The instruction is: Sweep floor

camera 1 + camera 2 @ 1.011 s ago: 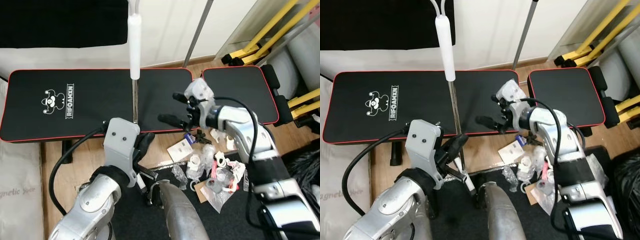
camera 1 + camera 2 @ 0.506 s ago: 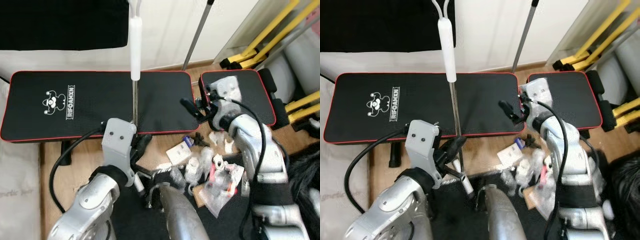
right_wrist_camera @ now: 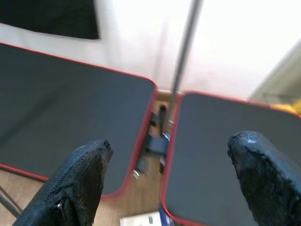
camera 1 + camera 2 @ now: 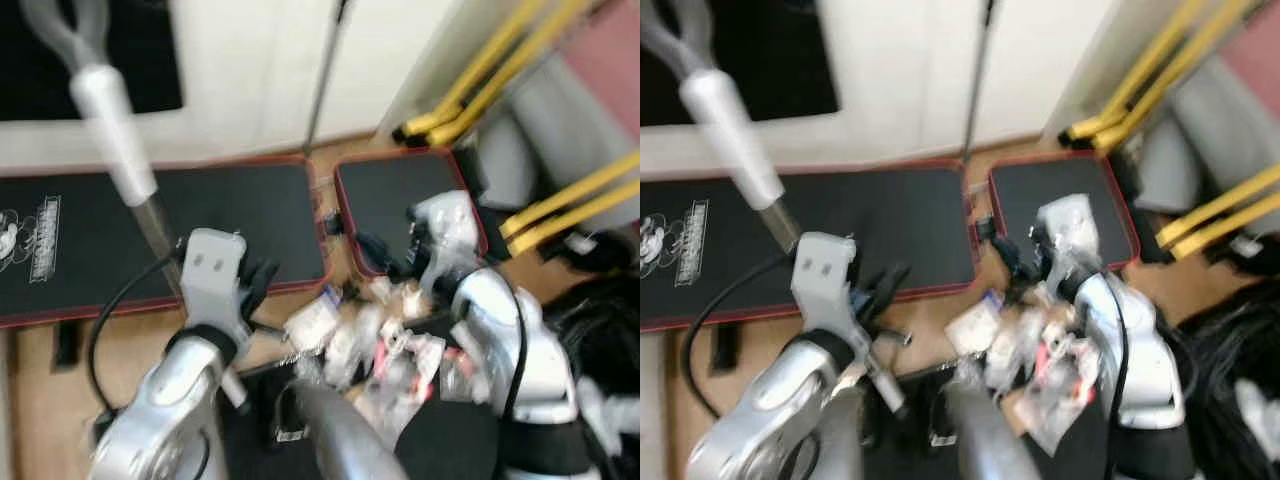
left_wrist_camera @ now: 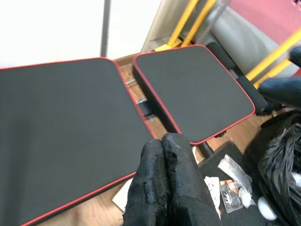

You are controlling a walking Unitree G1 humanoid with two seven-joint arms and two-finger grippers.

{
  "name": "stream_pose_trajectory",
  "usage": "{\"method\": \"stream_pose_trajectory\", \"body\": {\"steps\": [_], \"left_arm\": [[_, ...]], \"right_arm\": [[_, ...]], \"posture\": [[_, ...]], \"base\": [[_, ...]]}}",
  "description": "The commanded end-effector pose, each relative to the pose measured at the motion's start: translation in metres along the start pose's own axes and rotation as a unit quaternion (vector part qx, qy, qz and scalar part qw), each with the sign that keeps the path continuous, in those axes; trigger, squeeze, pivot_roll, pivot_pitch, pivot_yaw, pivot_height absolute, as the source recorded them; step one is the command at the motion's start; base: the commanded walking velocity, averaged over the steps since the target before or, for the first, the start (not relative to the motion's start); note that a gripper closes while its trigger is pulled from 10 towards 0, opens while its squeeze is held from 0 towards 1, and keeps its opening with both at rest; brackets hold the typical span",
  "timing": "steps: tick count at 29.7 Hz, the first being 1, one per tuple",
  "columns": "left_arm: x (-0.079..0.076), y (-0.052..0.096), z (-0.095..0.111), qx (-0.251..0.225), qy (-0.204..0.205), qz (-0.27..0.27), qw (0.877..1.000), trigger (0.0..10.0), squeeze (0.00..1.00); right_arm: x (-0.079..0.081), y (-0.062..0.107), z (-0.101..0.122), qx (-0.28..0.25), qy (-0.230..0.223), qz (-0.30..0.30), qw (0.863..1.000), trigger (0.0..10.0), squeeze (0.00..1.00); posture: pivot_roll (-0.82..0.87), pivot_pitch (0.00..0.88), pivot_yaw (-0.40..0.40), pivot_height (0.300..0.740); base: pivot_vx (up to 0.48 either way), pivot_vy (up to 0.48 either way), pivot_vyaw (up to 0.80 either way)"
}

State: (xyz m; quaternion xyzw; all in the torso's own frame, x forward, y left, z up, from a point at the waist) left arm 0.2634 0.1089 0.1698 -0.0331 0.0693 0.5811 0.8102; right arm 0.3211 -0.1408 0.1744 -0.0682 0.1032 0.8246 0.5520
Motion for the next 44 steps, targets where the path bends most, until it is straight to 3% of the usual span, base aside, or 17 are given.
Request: {"method": "stream_pose_trajectory", "body": {"steps": [1, 5, 10, 25, 30, 44], "left_arm": [[0.012, 0.006, -0.014, 0.024, 0.004, 0.028, 0.999, 10.0, 0.00], [0.029, 0.014, -0.026, 0.041, -0.003, 0.054, 0.998, 10.0, 0.00], [0.034, 0.015, -0.034, 0.053, -0.006, 0.065, 0.996, 10.0, 0.00], [0.030, 0.017, -0.055, 0.085, -0.026, 0.072, 0.993, 10.0, 0.00], [0.029, 0.012, -0.053, 0.078, -0.052, 0.067, 0.993, 10.0, 0.00], [0.021, 0.001, -0.048, 0.061, -0.039, 0.050, 0.996, 10.0, 0.00]], "right_arm": [[0.007, 0.007, -0.016, 0.028, -0.008, 0.008, 1.000, 10.0, 0.00], [0.010, 0.012, -0.022, 0.042, -0.008, 0.012, 0.999, 10.0, 0.00], [0.007, 0.014, -0.029, 0.055, -0.006, 0.011, 0.998, 10.0, 0.00], [0.012, 0.017, -0.042, 0.072, -0.001, 0.012, 0.997, 10.0, 0.00], [0.011, 0.022, -0.048, 0.081, -0.002, 0.008, 0.997, 10.0, 0.00], [0.009, 0.023, -0.056, 0.086, -0.007, -0.010, 0.996, 10.0, 0.00]], "posture": [[-0.03, 0.281, -0.253, 0.740], [-0.04, 0.255, -0.253, 0.740], [-0.03, 0.236, -0.254, 0.740], [-0.02, 0.212, -0.239, 0.740], [-0.02, 0.203, -0.236, 0.740], [-0.01, 0.175, -0.226, 0.740]], "base": [[0.000, 0.000, 0.00], [0.000, 0.000, 0.00], [0.000, 0.000, 0.00], [0.000, 0.000, 0.00], [0.000, 0.000, 0.00], [0.000, 0.000, 0.00]]}}
Point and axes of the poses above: a point about 5 cm out from each wrist's last joint towards the gripper, its own y axis pointing back from the gripper into the wrist, its own z axis along the axis of the wrist's last joint, x = y × z, the point moved 4 cm from there along -y, pointing out of the wrist towards the gripper, and after that the axes turned 5 degrees about y, right-handed, at the moved point
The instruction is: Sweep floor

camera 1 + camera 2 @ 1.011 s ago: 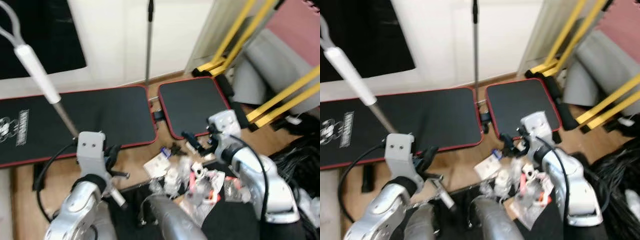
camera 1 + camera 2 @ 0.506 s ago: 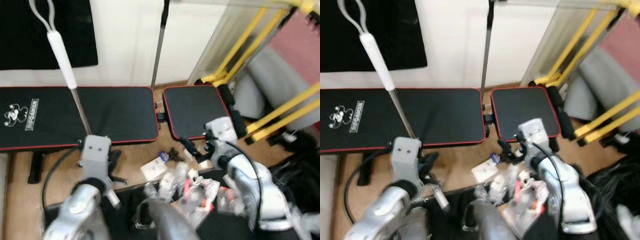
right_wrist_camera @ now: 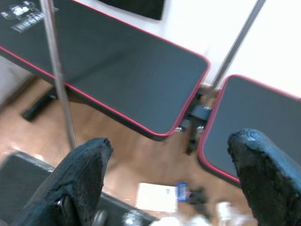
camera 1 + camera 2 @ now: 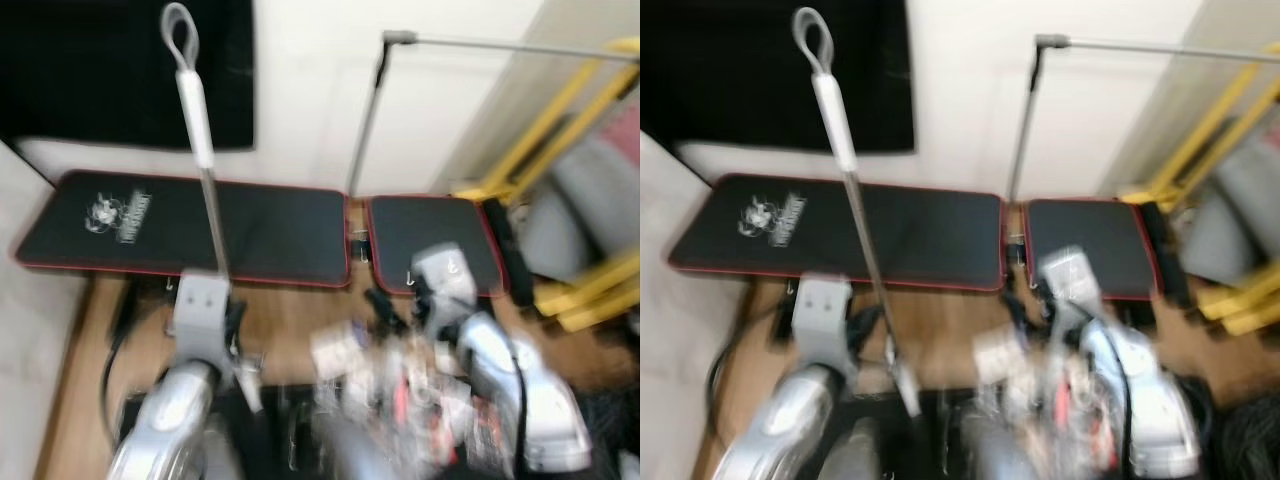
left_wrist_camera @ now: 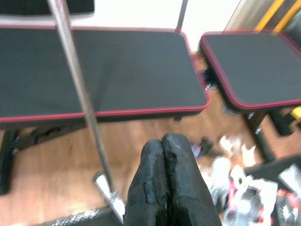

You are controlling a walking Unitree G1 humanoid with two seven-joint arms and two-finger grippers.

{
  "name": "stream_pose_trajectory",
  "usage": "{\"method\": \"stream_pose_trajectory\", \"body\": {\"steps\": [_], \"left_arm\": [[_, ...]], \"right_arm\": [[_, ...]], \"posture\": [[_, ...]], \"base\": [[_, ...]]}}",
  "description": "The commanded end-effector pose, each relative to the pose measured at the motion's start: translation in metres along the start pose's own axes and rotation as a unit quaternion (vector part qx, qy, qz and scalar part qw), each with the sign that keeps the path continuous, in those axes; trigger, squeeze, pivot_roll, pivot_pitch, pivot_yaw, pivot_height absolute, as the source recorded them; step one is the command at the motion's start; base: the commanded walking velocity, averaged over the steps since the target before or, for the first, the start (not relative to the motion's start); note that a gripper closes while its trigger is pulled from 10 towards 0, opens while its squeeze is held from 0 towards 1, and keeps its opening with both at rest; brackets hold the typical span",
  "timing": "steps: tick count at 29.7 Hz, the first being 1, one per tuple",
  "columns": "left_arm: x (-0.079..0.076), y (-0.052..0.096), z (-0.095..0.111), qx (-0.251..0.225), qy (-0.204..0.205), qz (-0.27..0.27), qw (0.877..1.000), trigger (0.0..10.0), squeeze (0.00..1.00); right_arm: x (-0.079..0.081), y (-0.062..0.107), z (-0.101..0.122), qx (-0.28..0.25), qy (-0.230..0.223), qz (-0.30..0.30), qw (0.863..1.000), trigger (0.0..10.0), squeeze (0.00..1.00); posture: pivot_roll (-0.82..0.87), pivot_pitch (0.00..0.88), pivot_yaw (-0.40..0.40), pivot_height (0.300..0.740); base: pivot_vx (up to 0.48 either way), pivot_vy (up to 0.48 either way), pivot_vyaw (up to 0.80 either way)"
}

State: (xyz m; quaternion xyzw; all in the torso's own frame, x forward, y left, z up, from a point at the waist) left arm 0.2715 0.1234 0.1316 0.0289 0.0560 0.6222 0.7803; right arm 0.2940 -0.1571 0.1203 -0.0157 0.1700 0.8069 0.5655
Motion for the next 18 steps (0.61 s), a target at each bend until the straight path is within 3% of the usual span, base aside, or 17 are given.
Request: {"method": "stream_pose_trajectory", "body": {"steps": [1, 7, 15, 18], "left_arm": [[-0.001, 0.004, -0.013, 0.023, 0.005, -0.006, 1.000, 10.0, 0.00], [-0.009, -0.001, -0.011, 0.016, 0.022, -0.019, 0.999, 10.0, 0.00], [-0.010, -0.005, -0.010, 0.009, 0.041, -0.014, 0.999, 10.0, 0.00], [-0.009, -0.006, -0.010, 0.007, 0.041, -0.009, 0.999, 10.0, 0.00]], "right_arm": [[0.001, -0.003, 0.001, -0.001, -0.001, 0.001, 1.000, 10.0, 0.00], [-0.001, -0.004, 0.000, -0.002, 0.002, -0.001, 1.000, 10.0, 0.00], [-0.007, -0.001, -0.001, 0.000, 0.010, -0.006, 1.000, 10.0, 0.00], [-0.007, -0.001, -0.001, 0.001, 0.010, -0.007, 1.000, 10.0, 0.00]], "posture": [[-0.01, 0.175, -0.226, 0.740], [-0.02, 0.166, -0.233, 0.740], [-0.03, 0.156, -0.247, 0.740], [-0.03, 0.156, -0.248, 0.740]], "base": [[0.000, 0.000, 0.00], [0.000, 0.000, 0.00], [0.366, 0.000, 0.00], [0.000, 0.000, 0.00]]}}
Point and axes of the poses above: a point about 5 cm out from each wrist's last joint towards the gripper, its own y axis pointing back from the gripper into the wrist, its own z axis along the axis of the wrist's last joint, x = y × z, the point moved 4 cm from there along -y, pointing out of the wrist towards the gripper, and after that the axes turned 5 degrees about y, right-handed, at the moved point
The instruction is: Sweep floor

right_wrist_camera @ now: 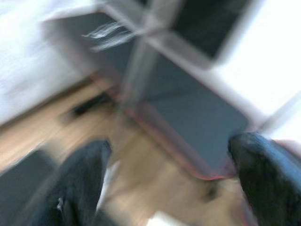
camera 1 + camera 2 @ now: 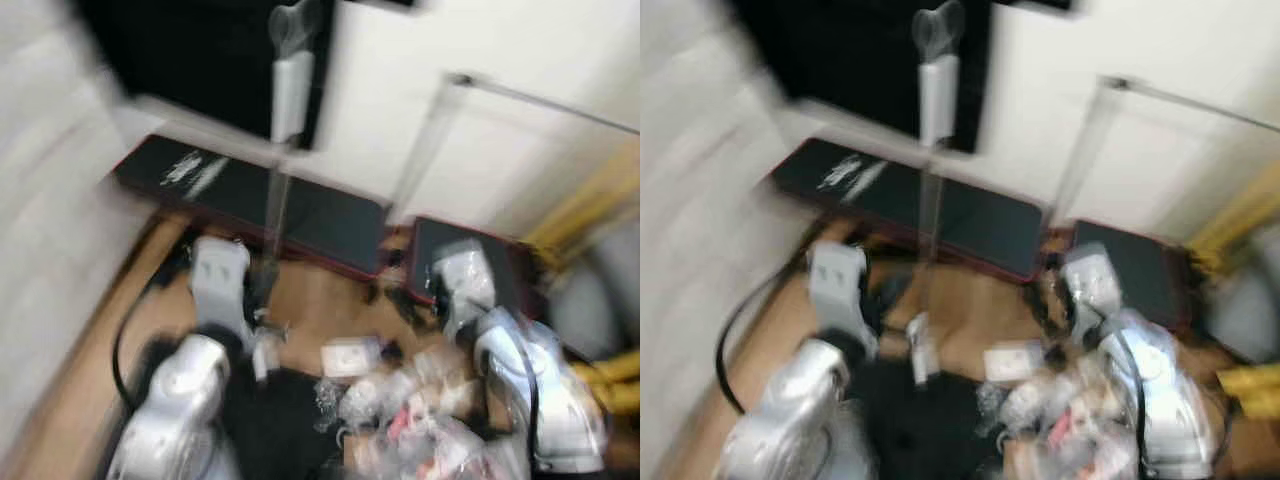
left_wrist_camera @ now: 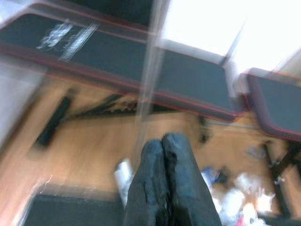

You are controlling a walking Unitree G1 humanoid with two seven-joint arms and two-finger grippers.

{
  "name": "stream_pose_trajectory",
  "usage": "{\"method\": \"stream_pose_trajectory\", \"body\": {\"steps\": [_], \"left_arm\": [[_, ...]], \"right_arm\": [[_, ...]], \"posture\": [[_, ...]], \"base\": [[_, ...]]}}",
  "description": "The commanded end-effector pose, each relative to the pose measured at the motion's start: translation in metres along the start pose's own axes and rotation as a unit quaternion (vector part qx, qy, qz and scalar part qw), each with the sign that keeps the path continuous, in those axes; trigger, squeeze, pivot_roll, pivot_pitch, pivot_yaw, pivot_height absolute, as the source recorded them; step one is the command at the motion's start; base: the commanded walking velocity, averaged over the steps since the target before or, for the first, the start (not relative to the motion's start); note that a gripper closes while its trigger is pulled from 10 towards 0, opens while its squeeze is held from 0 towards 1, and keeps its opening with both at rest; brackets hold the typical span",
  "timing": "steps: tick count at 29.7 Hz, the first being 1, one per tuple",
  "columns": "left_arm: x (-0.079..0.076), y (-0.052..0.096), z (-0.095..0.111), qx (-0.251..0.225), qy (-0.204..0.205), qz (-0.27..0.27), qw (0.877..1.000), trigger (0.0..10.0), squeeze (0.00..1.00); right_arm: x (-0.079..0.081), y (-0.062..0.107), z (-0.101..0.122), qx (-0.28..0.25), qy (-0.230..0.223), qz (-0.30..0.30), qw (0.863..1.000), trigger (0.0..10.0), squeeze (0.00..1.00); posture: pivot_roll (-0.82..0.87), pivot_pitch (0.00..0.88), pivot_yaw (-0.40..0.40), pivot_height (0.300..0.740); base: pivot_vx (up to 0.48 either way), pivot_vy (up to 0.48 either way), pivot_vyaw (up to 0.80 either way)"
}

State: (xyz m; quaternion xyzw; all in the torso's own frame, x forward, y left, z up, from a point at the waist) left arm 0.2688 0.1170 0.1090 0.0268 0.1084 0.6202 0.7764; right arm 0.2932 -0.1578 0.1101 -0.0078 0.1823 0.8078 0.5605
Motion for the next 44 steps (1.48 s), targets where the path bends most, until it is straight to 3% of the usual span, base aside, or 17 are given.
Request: {"method": "stream_pose_trajectory", "body": {"steps": [1, 7, 13, 23, 29, 32, 34, 38, 44], "left_arm": [[-0.005, -0.003, 0.013, -0.024, -0.002, -0.009, 1.000, 10.0, 0.00], [0.001, -0.007, 0.010, -0.019, -0.020, 0.007, 1.000, 10.0, 0.00], [-0.003, -0.011, 0.006, -0.013, -0.040, -0.013, 0.999, 10.0, 0.00], [-0.002, -0.011, -0.003, -0.001, -0.064, -0.029, 0.998, 10.0, 0.00], [-0.012, -0.011, -0.019, 0.019, -0.062, -0.051, 0.997, 10.0, 0.00], [-0.020, -0.007, -0.031, 0.035, -0.069, -0.073, 0.994, 10.0, 0.00], [-0.019, -0.005, -0.038, 0.044, -0.070, -0.081, 0.993, 10.0, 0.00], [-0.016, -0.005, -0.041, 0.049, -0.066, -0.085, 0.993, 10.0, 0.00], [-0.013, -0.008, -0.041, 0.055, -0.097, -0.116, 0.987, 10.0, 0.00]], "right_arm": [[-0.009, 0.001, 0.009, -0.013, 0.008, -0.013, 1.000, 10.0, 0.00], [-0.008, -0.001, 0.007, -0.011, 0.004, -0.016, 1.000, 10.0, 0.00], [-0.008, -0.007, 0.010, -0.024, -0.010, -0.029, 0.999, 10.0, 0.00], [-0.006, -0.008, 0.004, -0.025, -0.032, -0.039, 0.998, 10.0, 0.00], [-0.008, -0.008, -0.009, -0.015, -0.052, -0.051, 0.997, 10.0, 0.00], [-0.009, -0.010, -0.016, -0.011, -0.065, -0.061, 0.996, 10.0, 0.00], [-0.010, -0.014, -0.015, -0.022, -0.071, -0.071, 0.995, 10.0, 0.00], [-0.012, -0.017, -0.013, -0.030, -0.071, -0.079, 0.994, 10.0, 0.00], [-0.018, -0.025, -0.004, -0.050, -0.056, -0.108, 0.991, 10.0, 0.00]], "posture": [[-0.03, 0.156, -0.248, 0.740], [-0.03, 0.144, -0.255, 0.740], [-0.01, 0.114, -0.224, 0.740], [0.00, 0.096, -0.199, 0.740], [0.02, 0.066, -0.190, 0.740], [0.04, 0.046, -0.169, 0.740], [0.04, 0.022, -0.112, 0.740], [0.05, 0.018, -0.067, 0.740], [0.01, 0.014, 0.001, 0.740]], "base": [[0.000, 0.000, 0.00], [0.000, 0.000, 0.00], [0.000, 0.000, 0.00], [0.000, 0.000, -0.80], [0.000, 0.000, -0.80], [0.000, 0.000, -0.80], [0.000, 0.000, -0.40], [0.000, 0.000, 0.00], [0.000, 0.000, 0.00]]}}
Point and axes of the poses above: a point about 5 cm out from each wrist's last joint towards the gripper, its own y axis pointing back from the gripper into the wrist, its own z axis along the axis of the wrist's last joint, x = y × z, the point moved 4 cm from there along -y, pointing out of the wrist towards the gripper, and after that the axes turned 5 degrees about y, right-handed, at the moved point
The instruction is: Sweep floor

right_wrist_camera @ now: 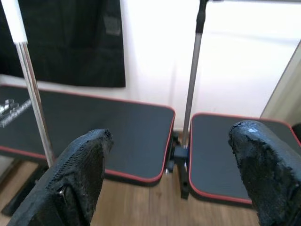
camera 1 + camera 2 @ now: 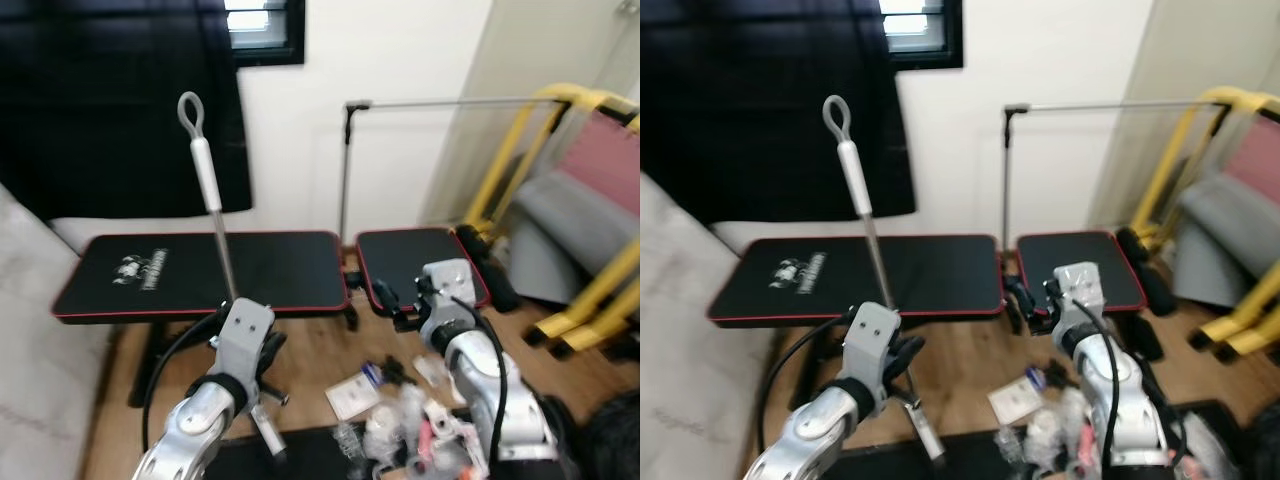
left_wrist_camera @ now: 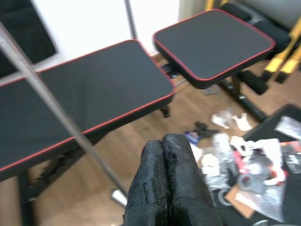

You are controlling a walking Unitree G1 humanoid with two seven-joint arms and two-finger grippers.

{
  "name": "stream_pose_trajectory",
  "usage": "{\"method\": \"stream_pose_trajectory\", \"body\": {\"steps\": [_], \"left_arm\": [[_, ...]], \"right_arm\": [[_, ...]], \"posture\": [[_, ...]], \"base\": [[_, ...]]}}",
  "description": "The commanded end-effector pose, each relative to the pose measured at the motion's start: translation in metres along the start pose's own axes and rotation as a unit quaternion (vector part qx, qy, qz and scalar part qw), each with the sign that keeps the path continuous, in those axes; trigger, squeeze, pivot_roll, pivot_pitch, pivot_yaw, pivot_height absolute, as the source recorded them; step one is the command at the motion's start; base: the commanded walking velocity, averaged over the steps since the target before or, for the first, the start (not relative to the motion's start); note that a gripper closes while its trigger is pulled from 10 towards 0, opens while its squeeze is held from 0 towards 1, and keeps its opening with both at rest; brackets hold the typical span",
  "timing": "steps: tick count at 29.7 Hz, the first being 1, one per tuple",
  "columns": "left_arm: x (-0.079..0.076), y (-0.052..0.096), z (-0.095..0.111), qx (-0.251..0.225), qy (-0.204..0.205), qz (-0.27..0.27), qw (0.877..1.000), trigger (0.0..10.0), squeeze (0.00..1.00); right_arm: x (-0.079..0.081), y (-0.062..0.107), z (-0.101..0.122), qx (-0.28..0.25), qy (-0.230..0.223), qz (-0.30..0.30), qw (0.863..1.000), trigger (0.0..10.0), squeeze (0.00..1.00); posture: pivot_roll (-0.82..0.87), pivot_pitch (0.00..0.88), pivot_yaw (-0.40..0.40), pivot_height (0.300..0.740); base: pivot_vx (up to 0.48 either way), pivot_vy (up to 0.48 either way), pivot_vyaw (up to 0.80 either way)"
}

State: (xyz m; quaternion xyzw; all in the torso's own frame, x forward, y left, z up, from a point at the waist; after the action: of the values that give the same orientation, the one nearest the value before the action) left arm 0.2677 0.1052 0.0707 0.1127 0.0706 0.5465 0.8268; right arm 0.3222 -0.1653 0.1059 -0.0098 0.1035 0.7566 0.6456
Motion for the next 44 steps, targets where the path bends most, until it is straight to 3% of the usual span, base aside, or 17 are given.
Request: {"method": "stream_pose_trajectory", "body": {"steps": [1, 4, 9, 15, 18, 21, 32, 39, 44], "left_arm": [[-0.004, -0.004, 0.000, 0.001, -0.017, -0.042, 0.999, 10.0, 0.00], [0.006, -0.014, 0.006, -0.009, -0.033, -0.043, 0.999, 10.0, 0.00], [0.009, -0.020, 0.007, -0.014, -0.042, -0.047, 0.998, 10.0, 0.00], [0.013, -0.016, 0.004, -0.023, -0.039, -0.037, 0.998, 10.0, 0.00], [0.007, -0.006, -0.004, -0.021, -0.023, -0.049, 0.998, 10.0, 0.00], [0.003, -0.005, -0.007, -0.020, -0.024, -0.065, 0.997, 10.0, 0.00], [0.000, -0.009, -0.006, -0.026, -0.024, -0.132, 0.991, 10.0, 0.00], [-0.006, -0.014, 0.003, -0.041, -0.025, -0.126, 0.991, 10.0, 0.00], [-0.010, -0.013, 0.020, -0.064, -0.055, -0.138, 0.987, 10.0, 0.00]], "right_arm": [[-0.001, 0.001, -0.005, 0.005, -0.001, -0.014, 1.000, 10.0, 0.00], [0.004, 0.002, -0.009, 0.004, -0.004, -0.014, 1.000, 10.0, 0.00], [0.003, 0.008, -0.016, 0.011, 0.009, -0.018, 1.000, 10.0, 0.00], [-0.001, 0.024, -0.033, 0.031, 0.003, -0.030, 0.999, 10.0, 0.00], [0.000, 0.041, -0.044, 0.040, -0.002, -0.033, 0.999, 10.0, 0.00], [0.002, 0.046, -0.046, 0.038, -0.002, -0.035, 0.999, 10.0, 0.00], [-0.009, 0.057, -0.036, 0.012, 0.010, -0.074, 0.997, 10.0, 0.00], [-0.016, 0.067, -0.029, 0.004, 0.029, -0.078, 0.996, 10.0, 0.00], [-0.019, 0.080, -0.012, -0.008, 0.050, -0.069, 0.996, 10.0, 0.00]], "posture": [[0.00, 0.000, 0.013, 0.740], [-0.04, 0.000, 0.019, 0.740], [-0.05, 0.000, -0.005, 0.740], [-0.06, 0.000, -0.039, 0.740], [-0.06, 0.000, -0.058, 0.740], [-0.08, 0.000, -0.032, 0.740], [-0.13, 0.000, 0.019, 0.740], [-0.15, 0.000, -0.013, 0.740], [-0.18, 0.041, -0.056, 0.740]], "base": [[0.000, 0.000, 0.00], [0.000, 0.000, 0.00], [0.000, 0.000, 0.00], [0.000, 0.000, -0.67], [0.000, 0.000, -0.80], [0.000, 0.000, -0.80], [0.000, 0.000, -0.80], [0.000, 0.000, 0.00], [0.000, 0.000, 0.00]]}}
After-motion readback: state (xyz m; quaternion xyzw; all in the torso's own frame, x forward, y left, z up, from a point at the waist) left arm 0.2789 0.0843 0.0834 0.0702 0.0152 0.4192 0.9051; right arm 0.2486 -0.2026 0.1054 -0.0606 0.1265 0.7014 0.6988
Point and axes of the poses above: a point about 5 cm out from each wrist's last joint towards the gripper, its own y axis pointing back from the gripper into the wrist, its own z axis along the axis of the wrist's last joint, x = y × z, the point moved 4 cm from there along -y, pointing out of the wrist towards the gripper, and after that the axes turned 5 degrees about y, right-handed, at the moved point
